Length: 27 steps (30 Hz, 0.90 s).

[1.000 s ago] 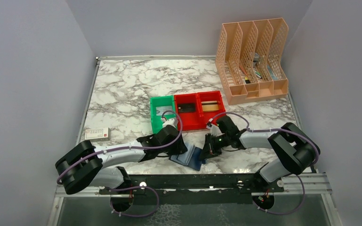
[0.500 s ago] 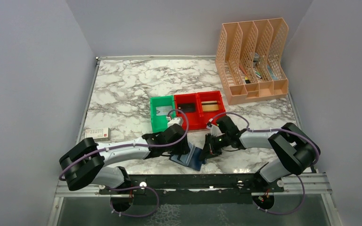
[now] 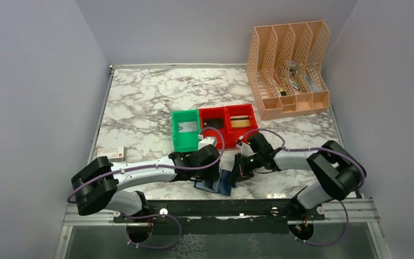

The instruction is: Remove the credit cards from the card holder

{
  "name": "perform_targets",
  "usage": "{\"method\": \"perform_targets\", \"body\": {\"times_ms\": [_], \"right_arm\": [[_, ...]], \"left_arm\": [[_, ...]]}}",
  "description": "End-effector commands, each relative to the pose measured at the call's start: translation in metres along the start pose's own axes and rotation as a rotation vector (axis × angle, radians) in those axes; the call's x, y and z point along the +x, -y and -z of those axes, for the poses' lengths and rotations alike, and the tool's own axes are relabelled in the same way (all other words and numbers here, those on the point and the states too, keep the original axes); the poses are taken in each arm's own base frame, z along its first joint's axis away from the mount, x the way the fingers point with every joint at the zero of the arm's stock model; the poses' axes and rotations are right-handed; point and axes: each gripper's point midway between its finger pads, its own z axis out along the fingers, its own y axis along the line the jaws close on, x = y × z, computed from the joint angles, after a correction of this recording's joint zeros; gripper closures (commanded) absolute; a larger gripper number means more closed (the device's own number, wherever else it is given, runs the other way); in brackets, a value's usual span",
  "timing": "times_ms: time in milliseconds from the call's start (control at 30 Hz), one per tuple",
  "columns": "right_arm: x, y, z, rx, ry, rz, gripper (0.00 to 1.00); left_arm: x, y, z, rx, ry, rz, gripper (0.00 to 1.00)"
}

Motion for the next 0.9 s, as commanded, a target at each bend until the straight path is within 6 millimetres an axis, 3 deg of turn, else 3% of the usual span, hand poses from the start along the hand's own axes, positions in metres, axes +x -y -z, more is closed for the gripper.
{"method": "perform_targets", "body": {"times_ms": [0, 467, 733, 867], "right_arm": [[-0.017, 0.043, -0.004, 0.206, 0.115, 0.002, 0.94], [-0.021, 0.039, -0.002, 0.197, 0.137, 0.016, 0.93], [-0.021, 0.041, -0.001, 0.212, 0.142, 0.011, 0.93], [-0.021, 0.041, -0.001, 0.211, 0.140, 0.009, 0.93]], "left_arm": [[-0.009, 0.057, 0.016, 0.189, 0.008, 0.005, 0.45], [-0.007, 0.077, 0.027, 0.274, 0.001, -0.035, 0.34], [-0.020, 0.046, 0.039, 0.125, 0.081, -0.010, 0.26], [-0.018, 0.047, 0.041, 0.141, 0.078, -0.014, 0.26]]}}
